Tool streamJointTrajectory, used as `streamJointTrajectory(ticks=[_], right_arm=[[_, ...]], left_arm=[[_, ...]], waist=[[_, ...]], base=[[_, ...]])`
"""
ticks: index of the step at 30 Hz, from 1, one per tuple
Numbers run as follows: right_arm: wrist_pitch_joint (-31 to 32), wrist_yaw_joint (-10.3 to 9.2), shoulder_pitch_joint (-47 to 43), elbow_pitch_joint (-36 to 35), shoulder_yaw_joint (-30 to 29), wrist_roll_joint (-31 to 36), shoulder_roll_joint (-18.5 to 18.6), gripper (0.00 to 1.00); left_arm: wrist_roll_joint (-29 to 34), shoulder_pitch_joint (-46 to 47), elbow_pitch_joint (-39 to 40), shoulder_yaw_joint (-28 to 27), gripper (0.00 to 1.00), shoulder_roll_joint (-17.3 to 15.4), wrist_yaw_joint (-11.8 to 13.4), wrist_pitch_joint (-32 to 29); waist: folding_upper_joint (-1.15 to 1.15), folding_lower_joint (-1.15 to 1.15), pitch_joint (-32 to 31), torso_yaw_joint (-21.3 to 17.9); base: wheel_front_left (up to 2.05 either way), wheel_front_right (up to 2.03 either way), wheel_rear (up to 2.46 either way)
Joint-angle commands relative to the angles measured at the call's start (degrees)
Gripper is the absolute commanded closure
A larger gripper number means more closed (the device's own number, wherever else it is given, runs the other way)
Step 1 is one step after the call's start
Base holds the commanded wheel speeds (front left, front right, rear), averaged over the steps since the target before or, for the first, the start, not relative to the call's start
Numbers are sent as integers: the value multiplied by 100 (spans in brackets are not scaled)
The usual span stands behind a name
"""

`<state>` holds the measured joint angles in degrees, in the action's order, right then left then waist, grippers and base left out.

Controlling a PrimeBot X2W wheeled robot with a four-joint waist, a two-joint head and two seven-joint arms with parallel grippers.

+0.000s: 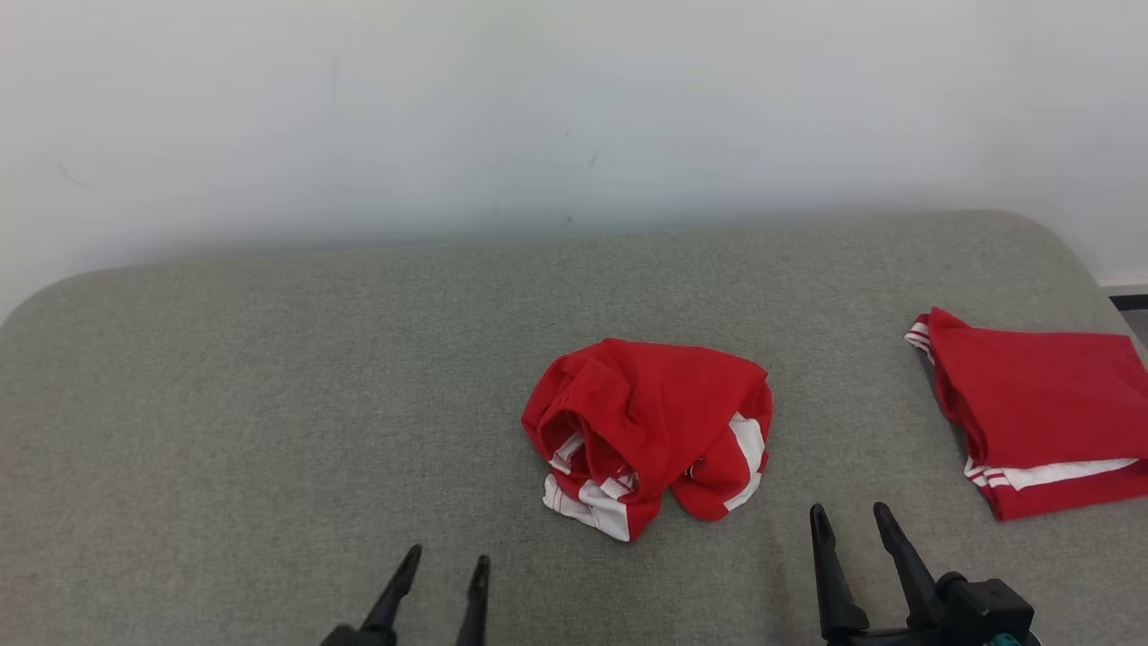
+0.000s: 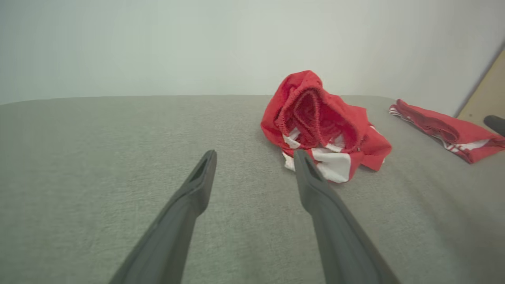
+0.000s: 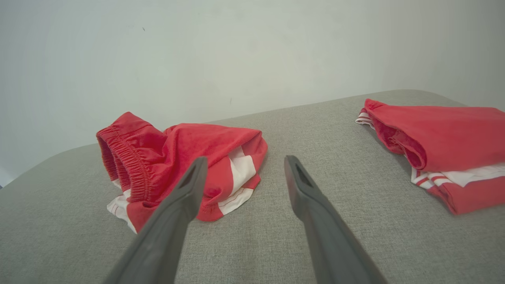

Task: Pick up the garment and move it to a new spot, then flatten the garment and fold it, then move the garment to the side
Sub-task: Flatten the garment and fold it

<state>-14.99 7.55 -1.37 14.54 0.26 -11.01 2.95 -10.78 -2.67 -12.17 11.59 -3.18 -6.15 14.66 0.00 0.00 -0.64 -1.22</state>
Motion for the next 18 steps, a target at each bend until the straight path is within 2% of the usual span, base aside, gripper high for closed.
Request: streamJointTrajectory(ticks=[1,8,13,18], right_arm=[[-25,-14,10,-21,23,-51,-15,0],[-25,-14,84,-24,59,-62,-16,0],[-24,-14,155,-26,103,-83,-16,0],[-24,-14,200,-37,154,-122,-16,0]], left_arm=[[73,380,-247,285,0,-64,-69,-103],[-246,1252,-981,1208,0,-91,-143,-443],[-581,2018,-1573,1958,0,-299,-128,-562],[-918,2603,-2141,2315,0,-371,-130,-702]], waist=[[0,0,40,-121],[0,0,183,-473],[0,0,312,-824],[0,0,410,-1144]], base=[[0,0,0],[0,0,0],[0,0,0],[0,0,0]])
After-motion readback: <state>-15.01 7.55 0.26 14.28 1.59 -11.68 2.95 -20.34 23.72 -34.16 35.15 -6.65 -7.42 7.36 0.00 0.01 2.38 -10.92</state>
